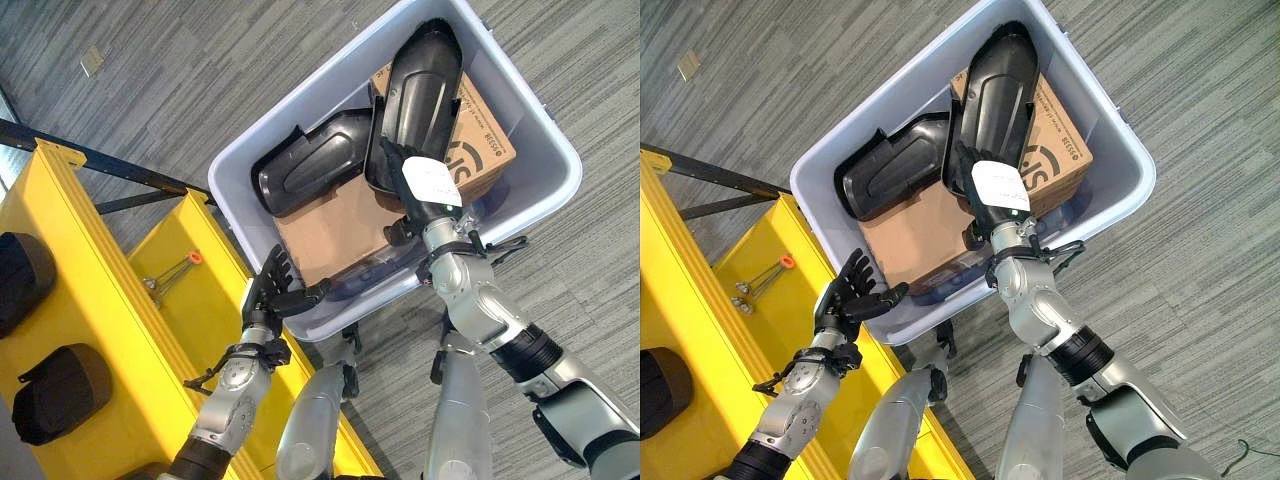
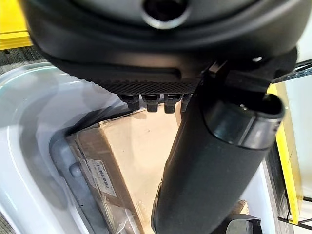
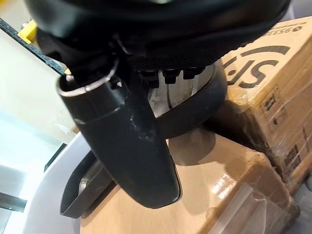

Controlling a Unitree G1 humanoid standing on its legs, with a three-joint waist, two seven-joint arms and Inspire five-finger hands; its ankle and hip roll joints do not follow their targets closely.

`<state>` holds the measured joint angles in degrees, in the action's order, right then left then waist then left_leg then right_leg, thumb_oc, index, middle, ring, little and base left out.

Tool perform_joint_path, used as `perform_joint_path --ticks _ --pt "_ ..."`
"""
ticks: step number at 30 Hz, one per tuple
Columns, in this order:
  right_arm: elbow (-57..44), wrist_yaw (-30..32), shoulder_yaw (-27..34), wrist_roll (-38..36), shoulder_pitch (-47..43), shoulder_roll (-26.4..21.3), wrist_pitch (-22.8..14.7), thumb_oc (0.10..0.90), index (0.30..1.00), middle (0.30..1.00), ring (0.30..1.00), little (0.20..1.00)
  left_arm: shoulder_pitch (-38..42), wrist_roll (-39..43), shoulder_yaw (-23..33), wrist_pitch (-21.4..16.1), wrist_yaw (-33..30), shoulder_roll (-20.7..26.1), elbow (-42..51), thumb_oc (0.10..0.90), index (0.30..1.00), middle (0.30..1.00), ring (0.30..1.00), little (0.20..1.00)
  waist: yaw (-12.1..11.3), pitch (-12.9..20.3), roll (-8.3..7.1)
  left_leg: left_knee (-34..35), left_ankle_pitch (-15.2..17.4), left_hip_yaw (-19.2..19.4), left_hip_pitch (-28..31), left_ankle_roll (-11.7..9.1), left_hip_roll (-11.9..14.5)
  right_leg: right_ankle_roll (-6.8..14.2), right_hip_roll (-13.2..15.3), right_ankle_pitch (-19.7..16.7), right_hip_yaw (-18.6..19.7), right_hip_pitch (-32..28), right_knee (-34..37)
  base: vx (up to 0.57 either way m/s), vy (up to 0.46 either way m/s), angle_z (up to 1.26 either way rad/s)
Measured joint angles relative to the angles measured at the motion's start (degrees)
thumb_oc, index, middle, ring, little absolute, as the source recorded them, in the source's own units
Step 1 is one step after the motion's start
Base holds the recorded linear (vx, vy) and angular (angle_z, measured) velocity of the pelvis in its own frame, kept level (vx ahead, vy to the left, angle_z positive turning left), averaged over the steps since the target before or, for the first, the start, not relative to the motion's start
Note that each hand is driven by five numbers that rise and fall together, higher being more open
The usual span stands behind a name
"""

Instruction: Move parts from the plastic box to the shelf.

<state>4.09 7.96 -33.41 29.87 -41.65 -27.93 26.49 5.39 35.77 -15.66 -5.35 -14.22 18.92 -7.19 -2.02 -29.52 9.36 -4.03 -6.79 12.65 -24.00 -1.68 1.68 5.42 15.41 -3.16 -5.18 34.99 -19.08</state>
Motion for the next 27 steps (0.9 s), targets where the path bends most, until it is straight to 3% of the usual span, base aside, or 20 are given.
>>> perform_joint_path --ticks 14,21,27 --pt "0.0 -0.7 0.1 2.2 -1.8 -0.7 0.0 0.9 1.0 1.0 1.0 1.0 -1.7 1.5 0.0 0.1 0.2 0.3 2.2 0.9 1.0 1.0 1.0 1.0 -0.1 0.0 0.01 -0.1 -0.5 -0.3 -0.9 0.1 -0.3 -0.1 0.4 0.2 -0.1 1.0 -0.9 0.01 0.02 0.01" --pt "1.3 -1.4 -1.4 2.0 -1.9 -0.6 2.0 0.9 1.0 1.0 1.0 1.0 -1.9 2.1 0.0 0.1 1.2 0.4 3.2 0.9 1.0 1.0 1.0 1.0 -1.6 0.0 0.01 -0.2 -0.7 -0.5 -1.4 0.2 -0.7 0.0 1.1 0.8 -0.1 2.0 -2.4 0.0 -0.002 0.03" --pt "5.5 0.2 -1.3 1.5 -2.3 0.4 1.6 0.9 1.0 1.0 1.0 1.0 -2.0 2.1 -0.1 -0.1 2.4 0.5 4.4 0.9 1.0 1.0 1.0 1.0 -2.2 0.0 0.03 -1.0 -0.7 -0.7 -3.1 0.2 -0.9 -0.4 1.3 1.3 0.0 3.7 -3.4 0.04 -0.004 0.03"
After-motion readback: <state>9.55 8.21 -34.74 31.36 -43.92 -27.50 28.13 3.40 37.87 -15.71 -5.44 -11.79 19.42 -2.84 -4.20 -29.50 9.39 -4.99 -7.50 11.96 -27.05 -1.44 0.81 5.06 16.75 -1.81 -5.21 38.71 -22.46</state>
